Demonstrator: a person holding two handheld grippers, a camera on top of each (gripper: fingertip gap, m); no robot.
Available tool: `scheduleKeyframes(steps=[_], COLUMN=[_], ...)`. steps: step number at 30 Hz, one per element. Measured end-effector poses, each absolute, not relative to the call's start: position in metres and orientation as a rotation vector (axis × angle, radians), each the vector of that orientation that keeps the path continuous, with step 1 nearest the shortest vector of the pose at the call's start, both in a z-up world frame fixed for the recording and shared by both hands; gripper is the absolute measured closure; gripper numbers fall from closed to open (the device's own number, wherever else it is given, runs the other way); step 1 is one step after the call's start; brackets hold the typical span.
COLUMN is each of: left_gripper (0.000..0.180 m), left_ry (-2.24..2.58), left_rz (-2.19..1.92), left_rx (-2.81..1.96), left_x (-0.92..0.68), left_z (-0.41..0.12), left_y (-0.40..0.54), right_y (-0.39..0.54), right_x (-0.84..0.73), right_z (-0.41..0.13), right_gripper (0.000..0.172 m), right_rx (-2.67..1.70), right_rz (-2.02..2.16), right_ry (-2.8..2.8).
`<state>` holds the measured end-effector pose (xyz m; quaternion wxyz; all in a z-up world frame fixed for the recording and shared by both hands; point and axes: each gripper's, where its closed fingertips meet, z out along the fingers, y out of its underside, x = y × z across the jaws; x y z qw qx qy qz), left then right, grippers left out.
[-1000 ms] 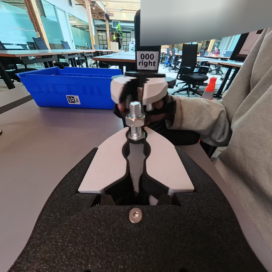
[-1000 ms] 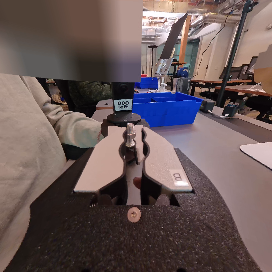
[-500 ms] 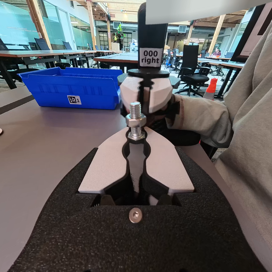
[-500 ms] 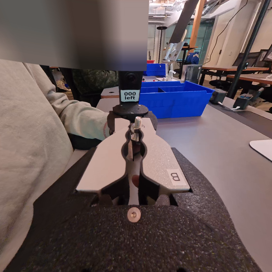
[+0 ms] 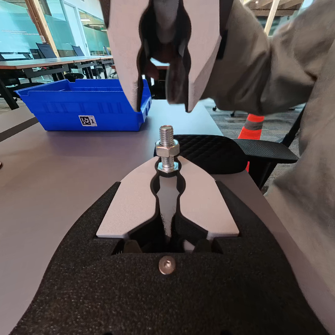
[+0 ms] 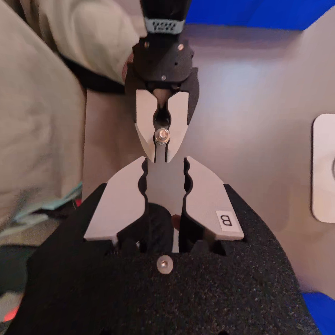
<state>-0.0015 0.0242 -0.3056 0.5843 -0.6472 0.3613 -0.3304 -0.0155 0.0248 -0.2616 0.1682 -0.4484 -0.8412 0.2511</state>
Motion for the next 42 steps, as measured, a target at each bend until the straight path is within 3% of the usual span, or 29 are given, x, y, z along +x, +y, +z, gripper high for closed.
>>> scheduleKeyframes(steps=[12,30,37,42], left_gripper=[0.167,0.166,0.089,0.07], left_ry=[0.858,0.846,0.758,0.691], left_rz=[-0.755,-0.763,-0.725,-0.693], left_rx=[-1.508,-1.493,-1.546,-1.563], left_x=[0.0,-0.001,-0.006,-0.012], left_z=[-0.307,-0.304,-0.306,-0.305], left_y=[0.023,0.023,0.036,0.043], right_y=[0.009,0.005,0.031,0.085], right_x=[-0.035,-0.039,-0.032,-0.01], right_z=[-0.264,-0.268,-0.256,-0.235], right_gripper=[0.153,0.162,0.162,0.162], right_rx=[-1.044,-1.0,-1.077,-1.272], right_rz=[0.409,0.459,0.406,0.301], right_ry=[-2.781,-2.81,-2.748,-2.642])
